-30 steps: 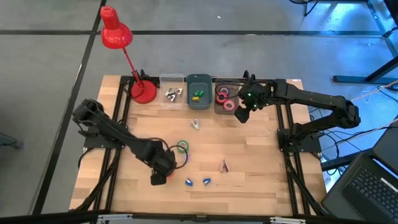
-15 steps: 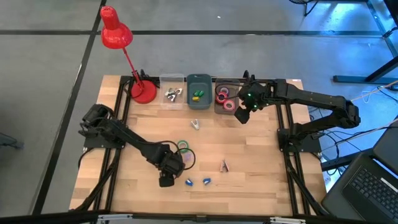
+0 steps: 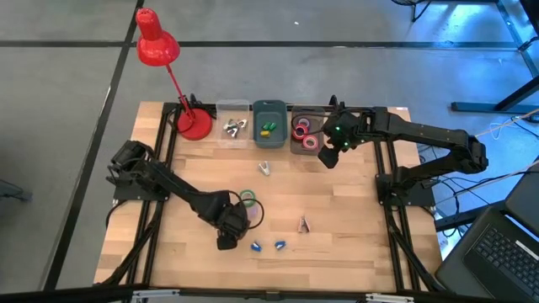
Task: Pick and place Stapler, Stapler remover, tape
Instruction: Put the orange tape into the black bin
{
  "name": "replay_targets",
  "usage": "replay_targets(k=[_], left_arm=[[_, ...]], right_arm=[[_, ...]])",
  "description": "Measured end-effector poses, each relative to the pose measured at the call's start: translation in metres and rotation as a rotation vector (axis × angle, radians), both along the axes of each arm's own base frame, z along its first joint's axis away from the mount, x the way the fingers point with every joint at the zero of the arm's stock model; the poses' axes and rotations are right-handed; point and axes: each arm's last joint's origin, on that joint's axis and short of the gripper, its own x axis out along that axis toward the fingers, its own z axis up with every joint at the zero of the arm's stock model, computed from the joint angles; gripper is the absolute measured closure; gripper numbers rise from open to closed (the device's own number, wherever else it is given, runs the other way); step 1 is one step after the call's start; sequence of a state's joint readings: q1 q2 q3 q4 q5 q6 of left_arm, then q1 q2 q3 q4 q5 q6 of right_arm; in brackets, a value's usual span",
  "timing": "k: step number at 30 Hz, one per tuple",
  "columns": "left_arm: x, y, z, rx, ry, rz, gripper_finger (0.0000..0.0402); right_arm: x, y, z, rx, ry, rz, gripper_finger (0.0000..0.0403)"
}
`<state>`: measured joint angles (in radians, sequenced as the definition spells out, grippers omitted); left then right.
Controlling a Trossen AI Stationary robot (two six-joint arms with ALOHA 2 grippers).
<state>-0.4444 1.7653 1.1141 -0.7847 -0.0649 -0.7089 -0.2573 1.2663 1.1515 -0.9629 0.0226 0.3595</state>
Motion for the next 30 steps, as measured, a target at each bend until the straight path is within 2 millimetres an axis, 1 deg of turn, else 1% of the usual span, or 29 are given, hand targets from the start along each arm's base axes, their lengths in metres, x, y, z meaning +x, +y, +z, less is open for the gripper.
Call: replay_targets(k=[2, 9, 12, 13, 15, 17, 19, 21, 22, 23, 26, 28, 30], left_arm=[[-0.002, 0.001, 0.002, 0.051, -0.011, 0.004, 0.0229], [-0.005, 0.002, 0.002, 0.072, 0.008, 0.004, 0.0229], [-0.005, 0.004, 0.002, 0.108, -0.002, 0.012, 0.0229], [-0.005, 0.005, 0.0, 0.113, -0.005, 0.02, 0.0229], [-0.009, 0.009, -0.01, 0.097, 0.008, 0.044, 0.0229], [-0.014, 0.013, -0.025, 0.03, 0.02, 0.071, 0.0229], [-0.02, 0.015, -0.034, -0.003, 0.008, 0.099, 0.0232], [-0.024, 0.017, -0.039, -0.005, 0.012, 0.128, 0.0246], [-0.025, 0.018, -0.039, -0.002, 0.011, 0.129, 0.0261], [-0.026, 0.018, -0.038, 0.002, 0.011, 0.127, 0.0282], [-0.026, 0.023, -0.031, -0.017, -0.009, 0.113, 0.0366], [-0.026, 0.027, -0.024, -0.042, -0.025, 0.119, 0.037], [-0.028, 0.031, -0.013, -0.088, -0.043, 0.127, 0.037]], right_arm=[[0.0, 0.0, 0.0, 0.0, -0.001, 0.0, 0.0119], [0.0, 0.0, 0.0, 0.0, -0.001, 0.0, 0.0119], [0.0, 0.0, 0.0, 0.0, -0.001, 0.0, 0.0119], [0.0, 0.0, 0.0, 0.0, -0.001, 0.0, 0.0119], [0.0, 0.0, 0.0, 0.0, -0.001, -0.001, 0.0119], [0.0, 0.0, 0.0, 0.0, -0.001, -0.002, 0.0119], [0.0, 0.0, 0.0, 0.001, -0.001, -0.003, 0.0118], [0.0, 0.0, 0.0, 0.0, -0.001, -0.003, 0.0118], [0.0, 0.0, 0.0, 0.0, -0.001, -0.003, 0.0118], [0.0, 0.0, 0.0, -0.001, -0.002, -0.004, 0.0118], [0.0, 0.0, 0.0, -0.003, -0.005, -0.005, 0.0118], [0.001, 0.0, 0.0, -0.003, -0.006, -0.004, 0.0118], [0.002, -0.001, 0.001, -0.006, -0.019, -0.004, 0.0118]])
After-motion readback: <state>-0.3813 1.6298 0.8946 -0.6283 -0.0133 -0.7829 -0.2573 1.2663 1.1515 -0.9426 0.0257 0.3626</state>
